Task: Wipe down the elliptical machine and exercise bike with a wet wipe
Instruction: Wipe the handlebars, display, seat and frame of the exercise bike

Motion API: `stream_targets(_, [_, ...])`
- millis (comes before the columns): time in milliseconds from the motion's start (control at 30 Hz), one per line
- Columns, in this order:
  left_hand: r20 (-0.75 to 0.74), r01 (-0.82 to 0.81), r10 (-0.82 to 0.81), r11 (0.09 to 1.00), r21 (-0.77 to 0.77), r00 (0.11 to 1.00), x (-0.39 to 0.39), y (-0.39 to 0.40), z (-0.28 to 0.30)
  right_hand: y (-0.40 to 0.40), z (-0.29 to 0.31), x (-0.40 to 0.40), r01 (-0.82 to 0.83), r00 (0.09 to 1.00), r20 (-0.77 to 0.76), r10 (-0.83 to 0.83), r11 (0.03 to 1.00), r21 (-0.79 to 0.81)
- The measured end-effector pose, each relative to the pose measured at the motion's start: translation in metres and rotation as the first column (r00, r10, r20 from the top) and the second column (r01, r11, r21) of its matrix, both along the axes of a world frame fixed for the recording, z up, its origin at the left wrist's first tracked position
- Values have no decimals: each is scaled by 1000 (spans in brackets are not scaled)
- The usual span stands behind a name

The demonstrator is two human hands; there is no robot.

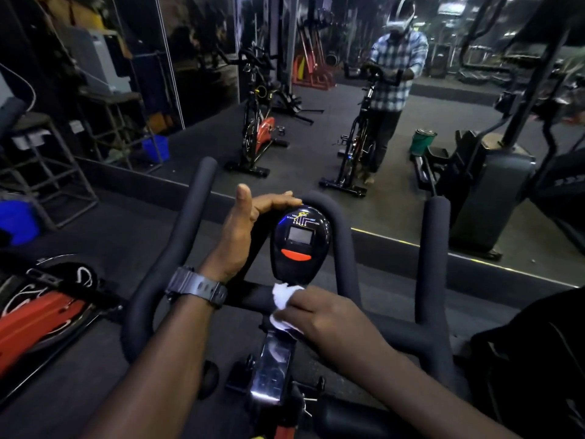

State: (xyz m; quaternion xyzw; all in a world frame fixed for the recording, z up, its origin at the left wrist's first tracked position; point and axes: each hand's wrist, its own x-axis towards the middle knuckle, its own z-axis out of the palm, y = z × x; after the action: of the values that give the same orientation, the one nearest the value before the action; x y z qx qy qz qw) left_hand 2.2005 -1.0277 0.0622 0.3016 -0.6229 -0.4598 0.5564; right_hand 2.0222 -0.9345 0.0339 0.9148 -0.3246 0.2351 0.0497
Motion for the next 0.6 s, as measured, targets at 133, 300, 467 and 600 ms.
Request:
stream_targets(133, [97, -45, 51, 997, -61, 994, 22, 21, -13, -4, 4, -11, 17, 1000, 19, -19, 995, 95])
stream_targets(300, [38, -154, 154, 988, -5, 987, 26, 41, -28, 7, -2, -67, -46, 994, 102, 28, 982, 184])
stream_targets(467, [-88, -192, 199, 978, 85, 976, 19, 50, -29, -3, -10, 10, -65, 992, 114, 55, 994, 84])
stream_targets(600, [-89, -209, 215, 975, 77, 973, 21, 52, -31, -13, 1, 48, -36, 999, 2, 36, 999, 5])
